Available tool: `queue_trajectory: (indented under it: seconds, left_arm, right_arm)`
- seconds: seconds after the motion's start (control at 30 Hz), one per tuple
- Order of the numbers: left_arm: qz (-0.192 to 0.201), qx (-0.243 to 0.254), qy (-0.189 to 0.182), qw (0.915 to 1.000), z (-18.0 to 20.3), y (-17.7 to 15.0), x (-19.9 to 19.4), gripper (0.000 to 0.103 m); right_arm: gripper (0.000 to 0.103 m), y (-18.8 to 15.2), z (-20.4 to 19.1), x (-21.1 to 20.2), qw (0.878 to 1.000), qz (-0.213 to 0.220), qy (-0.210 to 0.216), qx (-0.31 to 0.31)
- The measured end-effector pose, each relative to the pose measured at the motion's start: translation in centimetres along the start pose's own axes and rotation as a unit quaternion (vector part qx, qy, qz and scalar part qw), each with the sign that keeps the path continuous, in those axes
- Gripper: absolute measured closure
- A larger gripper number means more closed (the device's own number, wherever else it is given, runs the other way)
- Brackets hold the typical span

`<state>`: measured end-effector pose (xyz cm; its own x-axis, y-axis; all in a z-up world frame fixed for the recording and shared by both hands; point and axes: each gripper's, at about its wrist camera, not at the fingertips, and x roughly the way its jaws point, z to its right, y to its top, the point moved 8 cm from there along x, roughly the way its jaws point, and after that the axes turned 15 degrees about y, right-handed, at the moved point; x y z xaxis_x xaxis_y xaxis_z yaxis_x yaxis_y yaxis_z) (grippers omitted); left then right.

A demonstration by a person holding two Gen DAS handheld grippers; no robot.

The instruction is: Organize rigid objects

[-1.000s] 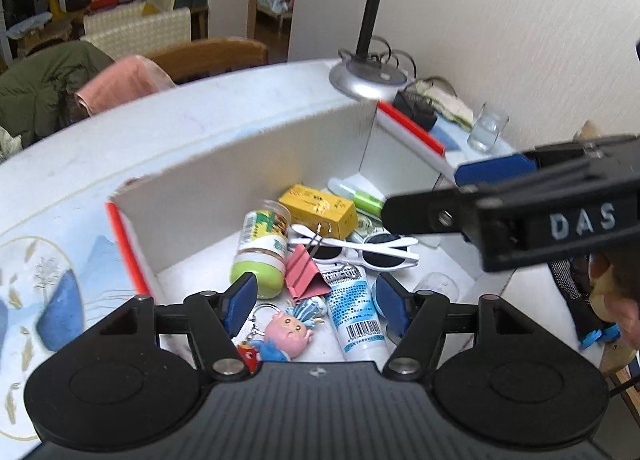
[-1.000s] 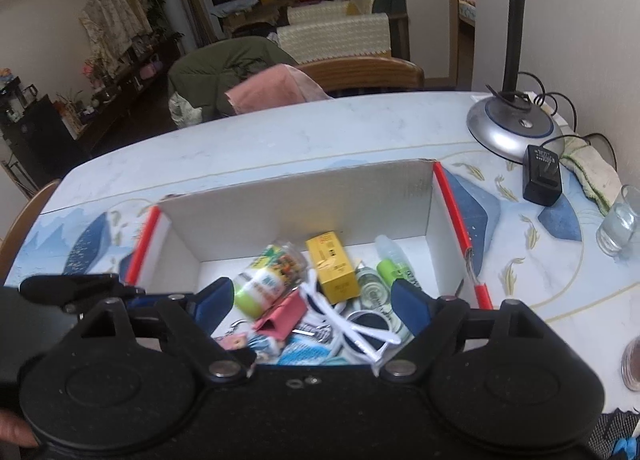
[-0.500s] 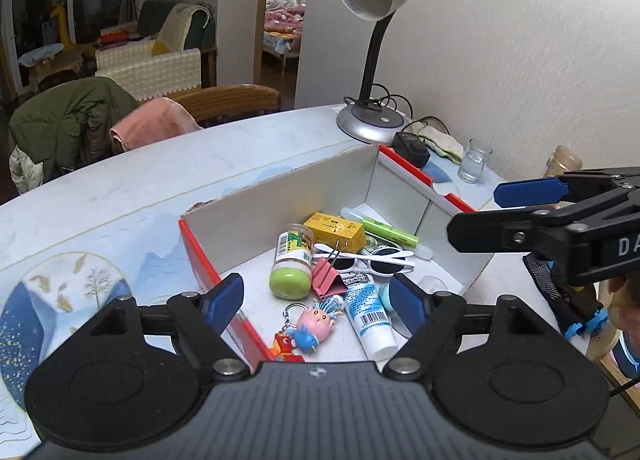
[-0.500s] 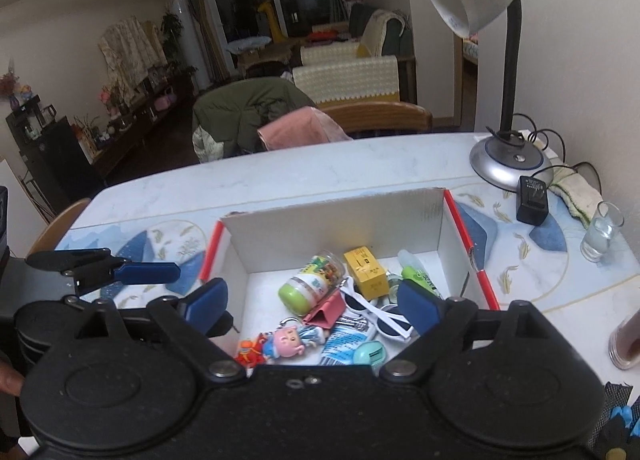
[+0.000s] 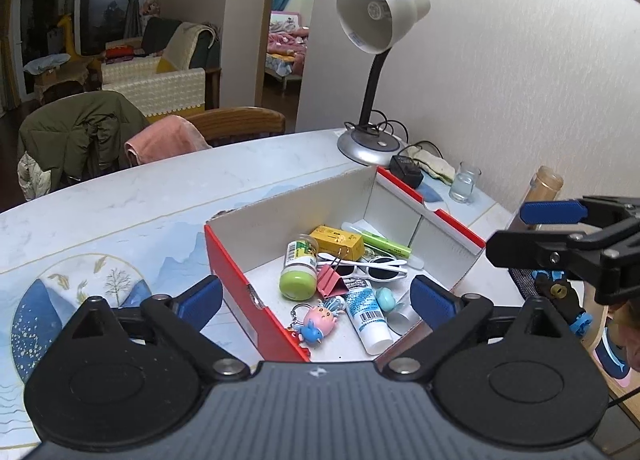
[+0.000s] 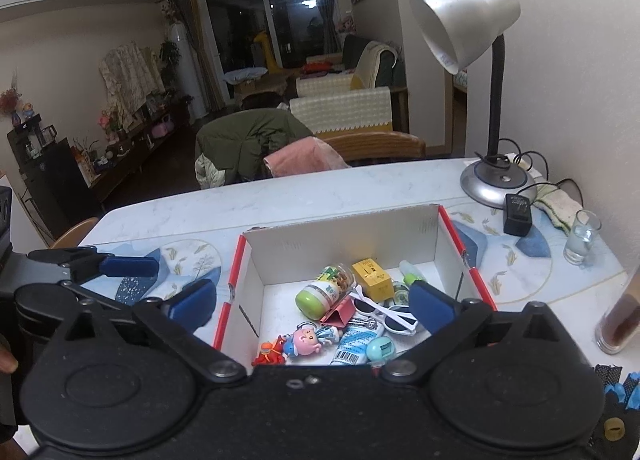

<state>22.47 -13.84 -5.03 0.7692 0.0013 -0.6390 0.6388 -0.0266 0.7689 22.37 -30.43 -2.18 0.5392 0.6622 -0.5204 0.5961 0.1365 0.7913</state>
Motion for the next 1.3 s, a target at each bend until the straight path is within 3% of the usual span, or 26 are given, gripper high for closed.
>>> queue_trajectory:
  seconds: [0.5,1.3]
  left_arm:
    - [0.003,-0.004,0.008,1.0,-1.1,-1.9,-2.1,0.0]
    - [-0.008,0.006,0.008,0.9999,-0.7,-3.3,-1.2,0.0]
  right_arm:
    - [0.0,-2.3,-1.9,-1.3,1.0,0.013,-0.014,0.017]
    - [0.0,-4.4,-2.2,-1.3,0.999,0.009,-0.013,0.039]
